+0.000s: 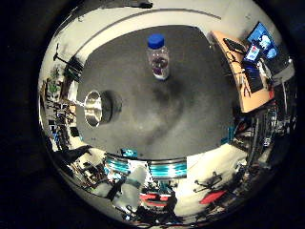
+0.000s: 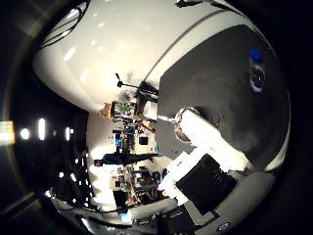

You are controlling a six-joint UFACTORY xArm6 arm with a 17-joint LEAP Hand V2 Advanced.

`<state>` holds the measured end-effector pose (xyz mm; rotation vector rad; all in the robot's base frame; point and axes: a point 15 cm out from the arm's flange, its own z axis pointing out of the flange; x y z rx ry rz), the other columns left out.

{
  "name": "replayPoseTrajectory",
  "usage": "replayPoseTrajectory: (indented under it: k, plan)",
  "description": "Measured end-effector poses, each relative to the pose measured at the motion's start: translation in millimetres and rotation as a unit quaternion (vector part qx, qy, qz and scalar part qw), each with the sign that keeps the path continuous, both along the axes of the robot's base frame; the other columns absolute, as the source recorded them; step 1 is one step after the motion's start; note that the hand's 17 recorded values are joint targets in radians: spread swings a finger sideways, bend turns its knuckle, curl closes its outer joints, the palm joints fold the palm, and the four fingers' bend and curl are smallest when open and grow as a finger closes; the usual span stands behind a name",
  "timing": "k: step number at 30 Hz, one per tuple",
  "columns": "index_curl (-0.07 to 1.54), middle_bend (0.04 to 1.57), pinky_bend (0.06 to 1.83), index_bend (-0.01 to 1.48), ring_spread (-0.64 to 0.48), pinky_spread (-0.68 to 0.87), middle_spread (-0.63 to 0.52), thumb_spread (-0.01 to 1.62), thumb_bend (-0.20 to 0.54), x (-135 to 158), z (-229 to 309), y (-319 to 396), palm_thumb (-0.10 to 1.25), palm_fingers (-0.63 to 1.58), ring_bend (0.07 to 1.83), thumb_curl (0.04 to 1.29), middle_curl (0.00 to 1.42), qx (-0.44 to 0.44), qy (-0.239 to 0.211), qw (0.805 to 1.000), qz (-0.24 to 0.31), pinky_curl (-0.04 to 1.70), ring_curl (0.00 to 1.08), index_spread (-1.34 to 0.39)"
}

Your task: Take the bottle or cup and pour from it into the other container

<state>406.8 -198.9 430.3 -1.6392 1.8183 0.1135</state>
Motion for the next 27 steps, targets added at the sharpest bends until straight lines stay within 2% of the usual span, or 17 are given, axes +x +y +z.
replayPoseTrajectory:
  k: [3, 7, 22, 27]
  plan:
    - [0.27, 0.28, 0.75, 0.16, 0.13, 0.42, 0.03, 1.03, -0.023, 9, -6, -24, 0.7, 0.28, 0.42, 0.36, 0.36, -0.005, -0.008, 1.0, -0.025, 0.0, 0.25, -0.28]
    - [0.27, 0.29, 0.78, 0.16, 0.12, 0.42, 0.03, 1.04, -0.025, 16, -22, -43, 0.69, 0.28, 0.45, 0.38, 0.36, 0.004, -0.007, 0.999, -0.031, -0.01, 0.25, -0.27]
    - [0.27, 0.37, 0.83, 0.16, 0.08, 0.4, 0.01, 1.06, -0.018, 35, -74, -94, 0.67, 0.26, 0.56, 0.4, 0.36, 0.063, -0.082, 0.994, -0.026, -0.01, 0.23, -0.24]
    - [0.28, 0.38, 0.83, 0.16, 0.07, 0.4, 0.01, 1.07, -0.02, 39, -104, -105, 0.69, 0.26, 0.58, 0.41, 0.36, 0.081, -0.086, 0.993, -0.024, -0.01, 0.23, -0.24]
